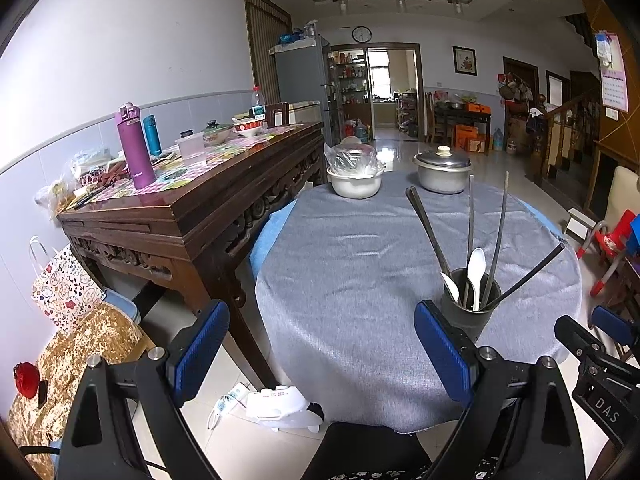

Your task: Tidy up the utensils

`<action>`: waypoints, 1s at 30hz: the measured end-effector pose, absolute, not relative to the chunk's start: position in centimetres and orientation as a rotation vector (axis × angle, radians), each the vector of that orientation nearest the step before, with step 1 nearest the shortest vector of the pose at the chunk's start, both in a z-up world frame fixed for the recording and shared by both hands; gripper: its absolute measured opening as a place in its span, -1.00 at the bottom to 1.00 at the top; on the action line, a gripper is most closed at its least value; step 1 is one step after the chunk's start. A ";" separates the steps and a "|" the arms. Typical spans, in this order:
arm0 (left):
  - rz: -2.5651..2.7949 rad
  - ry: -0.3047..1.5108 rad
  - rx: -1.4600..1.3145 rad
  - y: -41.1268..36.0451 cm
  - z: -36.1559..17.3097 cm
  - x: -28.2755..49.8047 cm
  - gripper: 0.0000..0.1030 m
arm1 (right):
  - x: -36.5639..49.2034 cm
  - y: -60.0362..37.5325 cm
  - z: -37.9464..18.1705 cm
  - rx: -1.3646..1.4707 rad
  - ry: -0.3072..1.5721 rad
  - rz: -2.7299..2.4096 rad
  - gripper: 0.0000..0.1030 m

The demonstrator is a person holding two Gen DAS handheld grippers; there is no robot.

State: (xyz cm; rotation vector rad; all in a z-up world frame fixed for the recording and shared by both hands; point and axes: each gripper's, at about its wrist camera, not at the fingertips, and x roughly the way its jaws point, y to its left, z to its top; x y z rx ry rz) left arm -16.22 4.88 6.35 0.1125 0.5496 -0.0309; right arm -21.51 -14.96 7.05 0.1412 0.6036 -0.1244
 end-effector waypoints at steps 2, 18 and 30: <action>-0.031 0.550 0.112 4.9 6.3 -16.2 0.82 | -21.6 -15.0 7.0 0.145 0.605 -0.124 0.30; -0.031 0.552 0.105 5.3 6.0 -16.3 0.82 | -21.9 -14.2 7.3 0.121 0.585 -0.130 0.30; -0.038 0.549 0.104 5.3 6.0 -16.4 0.82 | -22.0 -13.9 7.5 0.108 0.573 -0.135 0.30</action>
